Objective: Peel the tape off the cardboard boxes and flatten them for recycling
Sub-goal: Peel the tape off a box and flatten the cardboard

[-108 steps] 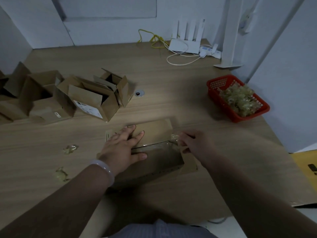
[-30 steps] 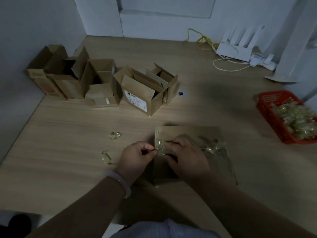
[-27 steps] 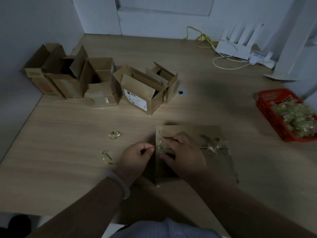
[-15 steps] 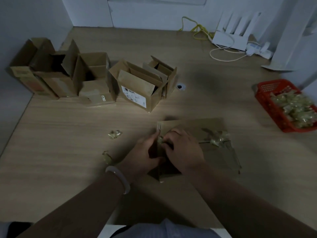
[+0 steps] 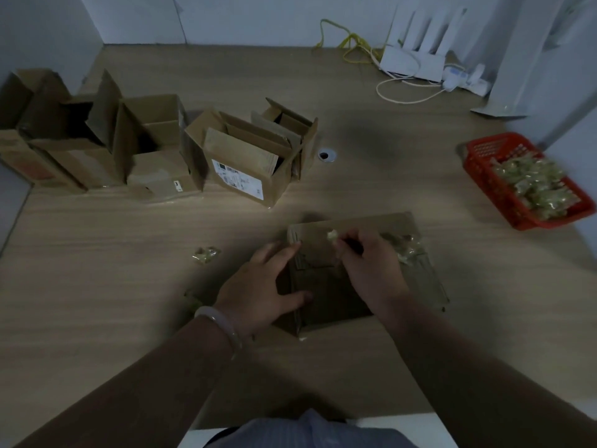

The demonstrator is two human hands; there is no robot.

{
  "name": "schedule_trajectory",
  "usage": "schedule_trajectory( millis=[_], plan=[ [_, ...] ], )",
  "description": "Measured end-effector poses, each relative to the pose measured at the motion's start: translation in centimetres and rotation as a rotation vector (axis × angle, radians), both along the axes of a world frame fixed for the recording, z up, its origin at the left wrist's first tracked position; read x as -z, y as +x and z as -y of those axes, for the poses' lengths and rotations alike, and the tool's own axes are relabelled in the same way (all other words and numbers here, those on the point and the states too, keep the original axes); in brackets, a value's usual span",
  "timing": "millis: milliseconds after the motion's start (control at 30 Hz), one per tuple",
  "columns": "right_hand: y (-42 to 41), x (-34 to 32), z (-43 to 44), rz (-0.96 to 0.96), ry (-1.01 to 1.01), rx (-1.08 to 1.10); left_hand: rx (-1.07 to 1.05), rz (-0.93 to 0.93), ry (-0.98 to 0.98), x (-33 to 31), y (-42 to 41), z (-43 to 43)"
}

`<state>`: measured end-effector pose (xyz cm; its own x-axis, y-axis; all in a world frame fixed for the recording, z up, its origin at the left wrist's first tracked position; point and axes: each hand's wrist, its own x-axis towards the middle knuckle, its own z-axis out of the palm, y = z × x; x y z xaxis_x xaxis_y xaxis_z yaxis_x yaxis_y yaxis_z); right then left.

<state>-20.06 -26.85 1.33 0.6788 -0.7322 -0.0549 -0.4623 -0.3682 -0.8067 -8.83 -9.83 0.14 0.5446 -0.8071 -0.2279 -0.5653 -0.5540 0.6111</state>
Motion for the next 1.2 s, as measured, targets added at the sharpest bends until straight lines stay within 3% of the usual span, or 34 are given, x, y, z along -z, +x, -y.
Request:
schedule_trajectory(
  millis=[167, 267, 400, 567, 733, 900, 967, 1133, 1200],
  plan=[
    [-1.9, 0.0, 0.2, 0.039, -0.133, 0.101, 0.173, 0.249, 0.022, -0.8, 0.3, 0.3],
    [-2.5, -0.2, 0.3, 0.004, -0.292, -0.051, 0.298, 0.303, 0.042, -0.8, 0.4, 0.7],
    [-2.9, -0.3, -0.4, -0.045, -0.483, -0.23, 0.298, 0.326, 0.053, -1.0, 0.6, 0.9],
    [-2.7, -0.9, 0.0, -0.114, -0.399, -0.221, 0.225, 0.408, -0.024, -1.9, -0.2, 2.5],
    [-2.1, -1.0, 0.0, -0.312, -0.326, -0.192, 0.287, 0.447, 0.06, -1.1, -0.8, 3.3],
    [-2.3, -1.0, 0.8, -0.204, -0.272, 0.014, 0.318, 0.466, 0.069, -0.7, -0.5, 3.3],
    [-2.6, -1.2, 0.9, -0.166, -0.338, 0.057, 0.321, 0.455, 0.068, -0.8, -0.4, 3.3],
    [-3.2, -1.4, -0.6, -0.203, -0.574, -0.301, 0.333, 0.47, 0.07, -1.0, -0.5, 3.4],
    [-3.3, -1.5, -1.2, -0.228, -0.615, -0.337, 0.335, 0.481, 0.064, -1.1, -0.5, 3.5]
  ],
)
